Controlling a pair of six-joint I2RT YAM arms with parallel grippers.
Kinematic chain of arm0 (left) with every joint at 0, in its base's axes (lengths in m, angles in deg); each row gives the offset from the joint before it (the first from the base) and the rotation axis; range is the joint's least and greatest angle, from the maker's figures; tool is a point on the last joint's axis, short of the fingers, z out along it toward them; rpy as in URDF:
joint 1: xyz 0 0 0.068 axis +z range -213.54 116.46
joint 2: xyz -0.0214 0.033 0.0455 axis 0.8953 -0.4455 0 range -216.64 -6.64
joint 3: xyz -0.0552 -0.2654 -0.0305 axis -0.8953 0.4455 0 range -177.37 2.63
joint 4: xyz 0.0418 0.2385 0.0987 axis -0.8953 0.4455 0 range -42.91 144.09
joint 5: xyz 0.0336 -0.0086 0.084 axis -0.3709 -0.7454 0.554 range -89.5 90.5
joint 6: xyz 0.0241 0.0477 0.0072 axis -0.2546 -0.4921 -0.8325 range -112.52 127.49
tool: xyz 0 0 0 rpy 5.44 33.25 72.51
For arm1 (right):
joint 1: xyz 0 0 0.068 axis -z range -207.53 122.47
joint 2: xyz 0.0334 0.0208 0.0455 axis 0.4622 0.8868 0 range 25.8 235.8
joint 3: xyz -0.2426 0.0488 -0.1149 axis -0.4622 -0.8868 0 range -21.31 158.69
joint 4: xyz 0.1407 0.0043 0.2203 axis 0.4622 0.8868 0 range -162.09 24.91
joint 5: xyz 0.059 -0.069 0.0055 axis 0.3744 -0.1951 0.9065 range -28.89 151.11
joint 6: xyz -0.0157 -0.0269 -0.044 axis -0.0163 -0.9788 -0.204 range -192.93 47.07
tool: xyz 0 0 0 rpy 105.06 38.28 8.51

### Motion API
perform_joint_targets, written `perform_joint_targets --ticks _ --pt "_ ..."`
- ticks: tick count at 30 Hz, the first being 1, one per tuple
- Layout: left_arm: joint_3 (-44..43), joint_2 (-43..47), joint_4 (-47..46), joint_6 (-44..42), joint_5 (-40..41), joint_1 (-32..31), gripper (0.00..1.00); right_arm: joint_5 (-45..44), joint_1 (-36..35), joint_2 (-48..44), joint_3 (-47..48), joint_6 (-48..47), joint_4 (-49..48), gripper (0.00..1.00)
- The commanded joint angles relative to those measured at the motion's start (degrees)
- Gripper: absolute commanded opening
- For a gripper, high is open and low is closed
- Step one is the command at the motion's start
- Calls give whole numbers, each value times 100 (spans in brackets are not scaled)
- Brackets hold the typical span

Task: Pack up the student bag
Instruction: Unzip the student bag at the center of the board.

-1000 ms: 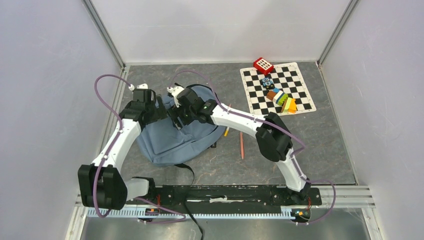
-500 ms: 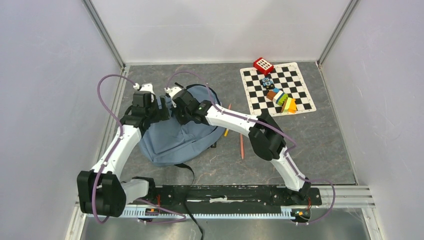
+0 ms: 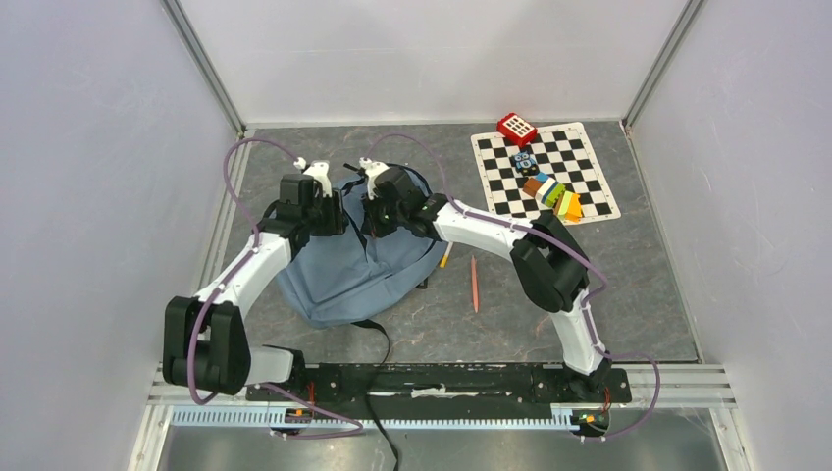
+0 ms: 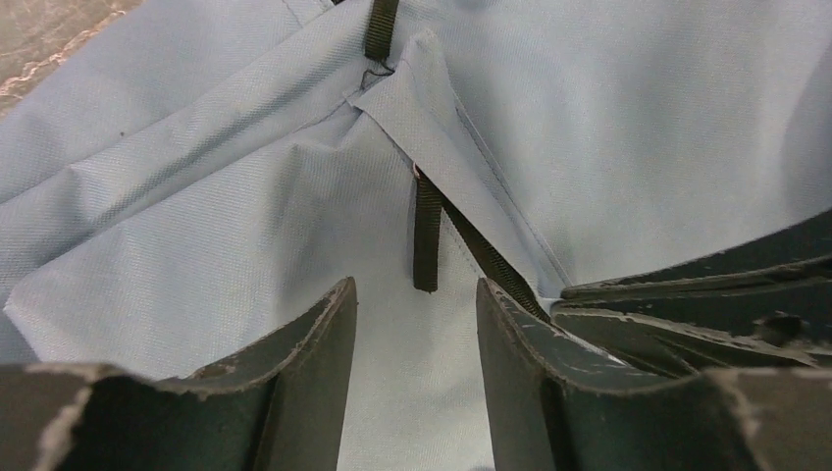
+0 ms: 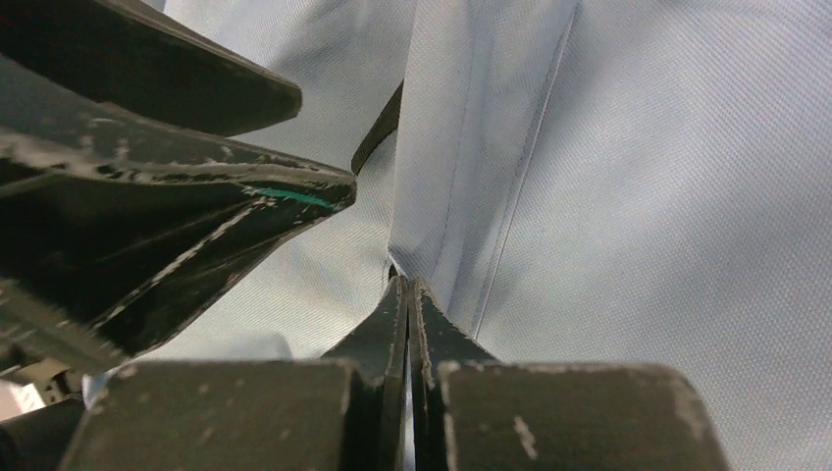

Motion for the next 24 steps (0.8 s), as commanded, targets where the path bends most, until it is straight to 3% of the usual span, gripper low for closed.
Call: perform_joint_targets --ticks 1,10,13,17,24 --pt "-140 -165 -332 -342 105 -109 51 212 126 -435 -366 318 -356 0" --pt "-226 -637 -534 -536 743 -585 46 425 173 -548 -613 395 -536 0" --pt "-283 -829 -518 -566 1338 -757 34 480 175 -582 -698 401 -550 0" --pt "-267 -895 -515 -578 1622 -948 5 526 180 -616 -851 460 -658 0" --pt "-31 -457 26 -348 1466 -1454 2 409 181 -557 -833 609 -809 0"
